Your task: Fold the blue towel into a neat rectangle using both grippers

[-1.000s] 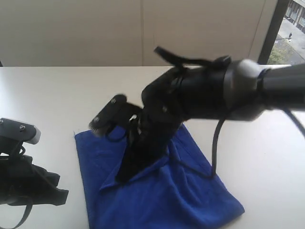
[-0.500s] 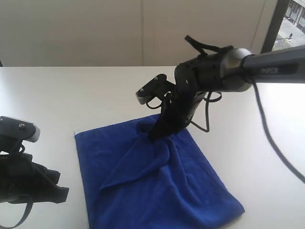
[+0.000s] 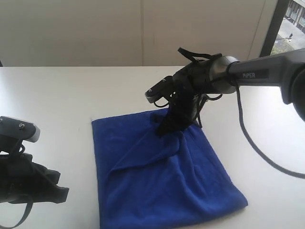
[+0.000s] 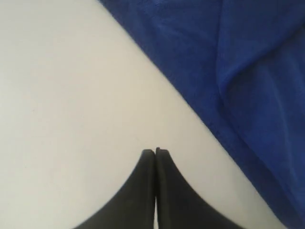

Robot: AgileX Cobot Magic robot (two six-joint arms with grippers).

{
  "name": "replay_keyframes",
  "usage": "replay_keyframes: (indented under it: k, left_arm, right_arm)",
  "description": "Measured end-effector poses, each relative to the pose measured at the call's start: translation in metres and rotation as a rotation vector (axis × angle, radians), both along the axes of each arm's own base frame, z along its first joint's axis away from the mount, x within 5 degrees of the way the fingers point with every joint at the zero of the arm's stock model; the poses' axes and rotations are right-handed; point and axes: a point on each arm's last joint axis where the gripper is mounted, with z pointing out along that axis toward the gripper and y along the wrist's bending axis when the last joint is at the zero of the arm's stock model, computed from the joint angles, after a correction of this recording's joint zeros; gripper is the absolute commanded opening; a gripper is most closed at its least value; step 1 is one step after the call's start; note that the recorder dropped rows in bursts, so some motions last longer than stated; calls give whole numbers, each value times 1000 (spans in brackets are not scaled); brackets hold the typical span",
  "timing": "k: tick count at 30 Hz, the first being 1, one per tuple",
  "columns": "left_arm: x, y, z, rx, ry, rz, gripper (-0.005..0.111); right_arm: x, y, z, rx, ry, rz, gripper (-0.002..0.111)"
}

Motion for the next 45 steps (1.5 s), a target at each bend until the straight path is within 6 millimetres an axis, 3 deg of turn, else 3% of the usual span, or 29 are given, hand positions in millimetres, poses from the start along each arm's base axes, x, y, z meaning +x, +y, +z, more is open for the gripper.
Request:
replay_keyframes:
  k: [7, 14, 18, 26, 30, 32, 34, 38, 41, 45]
  left_arm:
    - [0, 0, 0, 0, 0, 0, 0]
    - [0, 0, 0, 1, 4, -1, 0]
    - [0, 0, 0, 1, 4, -1, 0]
    - [-1, 0, 0, 2, 7, -2, 0]
    - [-2, 0, -2, 7, 24, -6, 0]
    - [-3, 0, -3, 12, 40, -11, 0]
    - [-6, 1, -4, 22, 72, -19, 0]
    - [-7, 1, -5, 26, 85, -22, 0]
    - [-7, 1, -6, 27, 94, -23, 0]
    - [-7, 1, -6, 28, 97, -24, 0]
  right_arm:
    - [2, -32, -1, -85, 58, -81, 0]
    - [3, -36, 1, -98, 66, -64, 0]
    - [-2, -38, 12, -99, 72, -62, 0]
    - [-17, -39, 90, -24, -52, -48, 0]
    - [-47, -31, 123, 154, -18, 33, 0]
    - [-74, -21, 116, 296, 59, 79, 0]
    - [-105, 0, 94, 406, 133, 151, 0]
    - [-148, 44, 48, 398, 174, 247, 0]
    - [-157, 59, 26, 375, 162, 271, 0]
    - [-157, 63, 3, 344, 205, 267, 0]
